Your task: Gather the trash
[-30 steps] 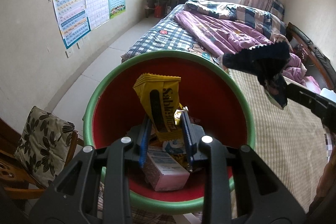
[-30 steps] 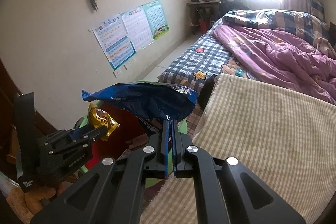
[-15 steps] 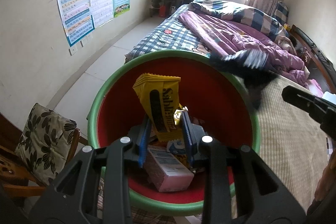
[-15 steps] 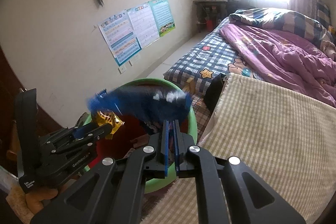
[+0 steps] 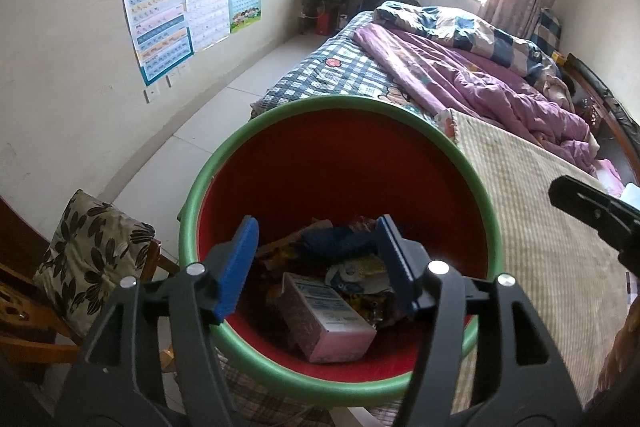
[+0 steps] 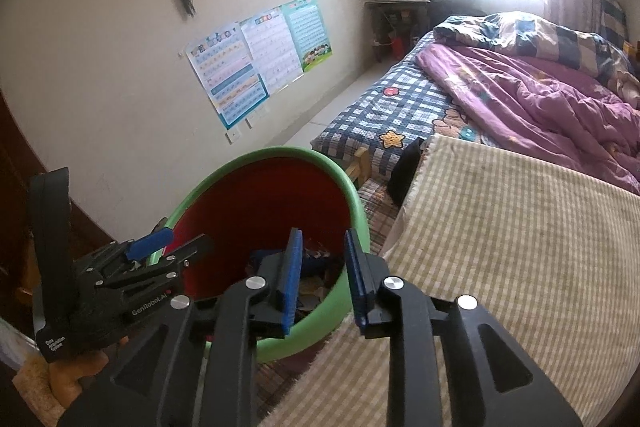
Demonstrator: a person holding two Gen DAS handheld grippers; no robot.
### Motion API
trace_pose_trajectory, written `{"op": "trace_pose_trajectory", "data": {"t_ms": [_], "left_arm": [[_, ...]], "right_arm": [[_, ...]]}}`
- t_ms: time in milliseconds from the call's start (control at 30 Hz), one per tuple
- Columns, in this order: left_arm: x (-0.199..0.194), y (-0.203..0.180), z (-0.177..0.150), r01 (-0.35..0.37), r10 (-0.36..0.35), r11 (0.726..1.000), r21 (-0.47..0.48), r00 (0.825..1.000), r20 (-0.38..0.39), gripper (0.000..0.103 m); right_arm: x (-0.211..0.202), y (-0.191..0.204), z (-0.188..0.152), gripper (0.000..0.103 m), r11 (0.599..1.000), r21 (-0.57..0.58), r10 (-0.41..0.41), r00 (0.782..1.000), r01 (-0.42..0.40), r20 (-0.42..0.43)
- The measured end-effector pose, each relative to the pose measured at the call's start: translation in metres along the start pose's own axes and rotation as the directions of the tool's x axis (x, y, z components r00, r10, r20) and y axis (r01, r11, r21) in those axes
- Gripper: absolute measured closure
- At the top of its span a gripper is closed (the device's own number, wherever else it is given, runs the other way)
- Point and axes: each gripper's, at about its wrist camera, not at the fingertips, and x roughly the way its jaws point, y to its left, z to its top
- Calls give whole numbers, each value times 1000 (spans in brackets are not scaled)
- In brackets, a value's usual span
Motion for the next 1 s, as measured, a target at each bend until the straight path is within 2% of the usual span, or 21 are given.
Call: {"op": "trace_pose_trajectory", "data": {"t_ms": [133, 233, 400, 567, 667, 767, 867, 933, 1000], "left_arm": [[-2, -3, -2, -7, 7, 1000, -1, 1000, 3, 42], [-5, -6, -3, -14, 14, 1000, -2, 1000, 8, 40], [-16, -17, -6, -29, 29, 1000, -10, 999, 32, 33], [-26, -29, -10, -56, 57, 998, -22, 997, 54, 27], [-34, -38, -13, -78, 80, 996, -37, 994, 71, 23], [-46, -46, -14, -91, 97, 994, -61, 990, 102, 18], [-66, -56, -14, -105, 120, 990, -91, 977, 176, 5], [-83, -64, -14, -113, 137, 988, -108, 959, 248, 5], [-97, -73, -13, -133, 161, 985, -115, 943, 293, 5]], "right_arm": [[-7, -7, -4, 76, 1000, 9, -3, 1000, 3, 8], [-15, -12, -7, 68, 1000, 14, -9, 1000, 9, 23], [-32, -24, -11, 33, 999, 21, -28, 997, 26, 66], [-49, -35, -16, 20, 1000, 2, -9, 995, 9, 100], [-58, -38, -19, 18, 1000, -25, 12, 993, -9, 121], [-71, -40, -22, 7, 998, -58, 30, 986, -21, 164], [-89, -43, -26, 7, 995, -99, 29, 967, -4, 253], [-98, -44, -27, 7, 992, -123, 20, 955, 17, 294], [-103, -45, -27, 7, 987, -151, -3, 957, 48, 290]]}}
